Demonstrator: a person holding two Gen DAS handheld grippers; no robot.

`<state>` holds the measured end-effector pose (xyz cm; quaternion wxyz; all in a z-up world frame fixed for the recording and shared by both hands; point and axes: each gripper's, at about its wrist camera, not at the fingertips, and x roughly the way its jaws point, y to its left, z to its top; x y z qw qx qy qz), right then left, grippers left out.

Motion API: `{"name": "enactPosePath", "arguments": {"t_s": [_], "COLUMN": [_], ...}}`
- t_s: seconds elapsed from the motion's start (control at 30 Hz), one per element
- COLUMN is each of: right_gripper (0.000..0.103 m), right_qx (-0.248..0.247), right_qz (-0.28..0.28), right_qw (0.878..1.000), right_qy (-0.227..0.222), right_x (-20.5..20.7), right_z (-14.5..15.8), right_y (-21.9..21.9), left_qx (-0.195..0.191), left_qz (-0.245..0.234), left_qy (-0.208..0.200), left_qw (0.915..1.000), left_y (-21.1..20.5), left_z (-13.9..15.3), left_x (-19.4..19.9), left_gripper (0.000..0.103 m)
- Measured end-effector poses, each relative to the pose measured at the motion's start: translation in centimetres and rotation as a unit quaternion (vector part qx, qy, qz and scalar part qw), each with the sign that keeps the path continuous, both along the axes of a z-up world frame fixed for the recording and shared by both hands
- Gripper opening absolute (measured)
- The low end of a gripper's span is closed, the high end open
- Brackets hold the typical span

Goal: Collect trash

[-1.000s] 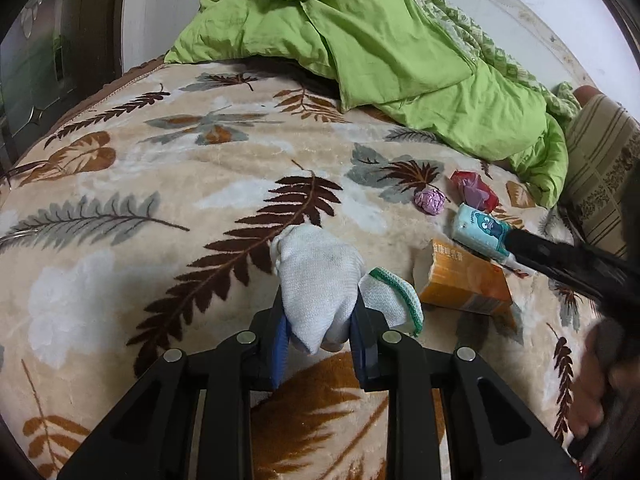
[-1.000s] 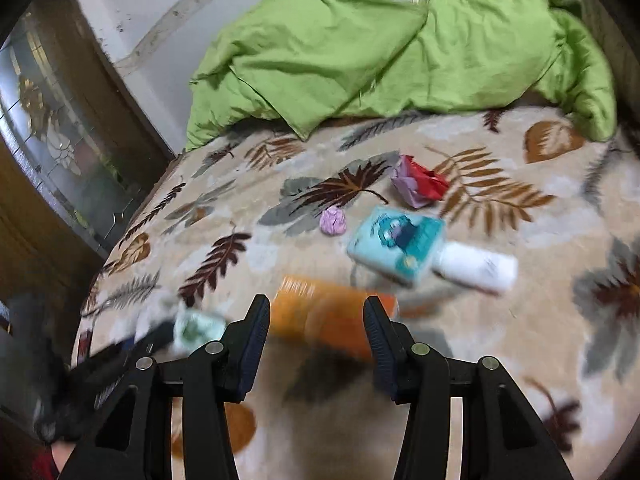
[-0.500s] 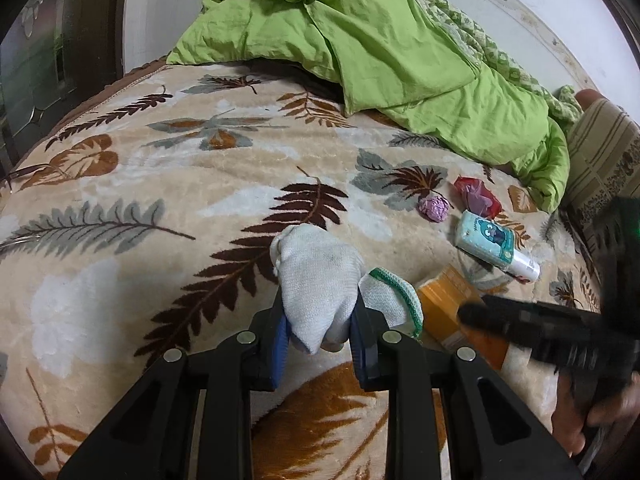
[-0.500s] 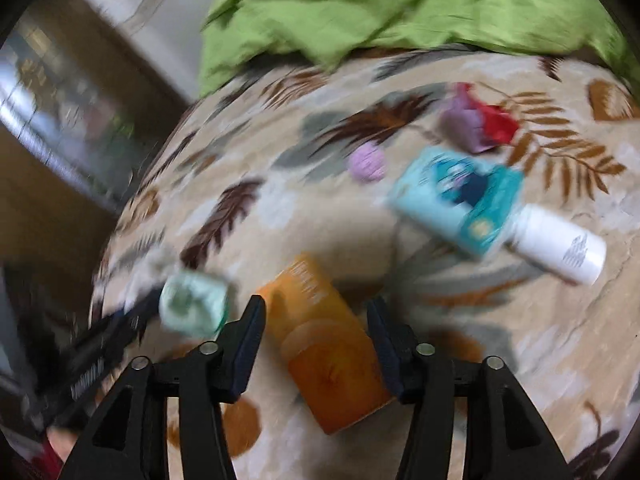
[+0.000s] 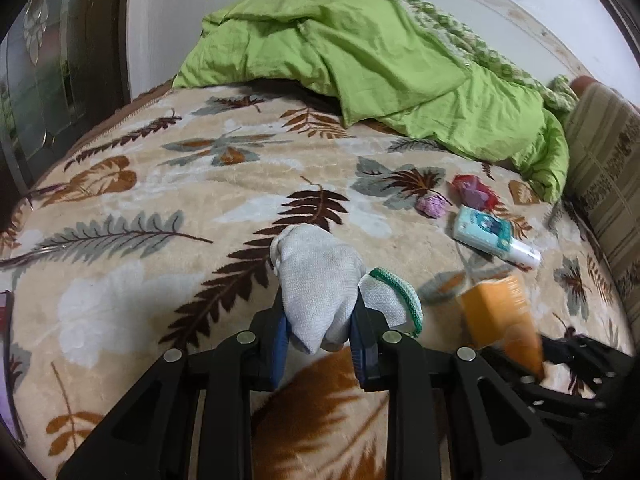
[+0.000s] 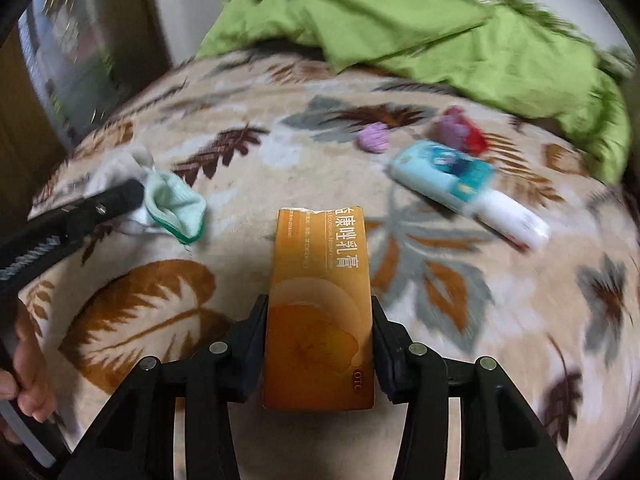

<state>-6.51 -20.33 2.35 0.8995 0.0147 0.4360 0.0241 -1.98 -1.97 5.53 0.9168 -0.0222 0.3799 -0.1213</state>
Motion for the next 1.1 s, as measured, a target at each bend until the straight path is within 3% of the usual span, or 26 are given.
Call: {"name": "enactPosePath", "arguments": {"t_s": [0.17,0.37,0.6,1.1], "right_gripper": [0.049,0.049,0.049,0.049], "right_qx": [-0.004,0.003,0.009,-0.053], "right_qz": [-0.063,-0.090,-0.091,-0.119], "right_qw": [0.996,0.991,0.991,0.987], "right_qy": [-0.069,-0.103,-0.097,-0.097], "right_x": [-5.0,-9.0,-9.7,-8.8], "right_z": [3.4,5.0,4.4,3.6], "right_y": [-0.5,0.3,1.7,2.6], "left_qx": [0.018,0.028,0.050,0.046], "left_qz": [-0.021,-0.038,-0.039,-0.038], "left_qy": [-0.013,-0.014,-0.022,-0.014], "left_qw": [0.9995,0.9988,0.9978,0.9981], "left_y": [-0.3,1.0,1.2,0.4], "left_z": [0.7,1.0,0.7,-0.6], "left_x": [-3.8,-8.1,-10.1,-8.8], "left_gripper": [0.025,0.025,0.025,0.025]}}
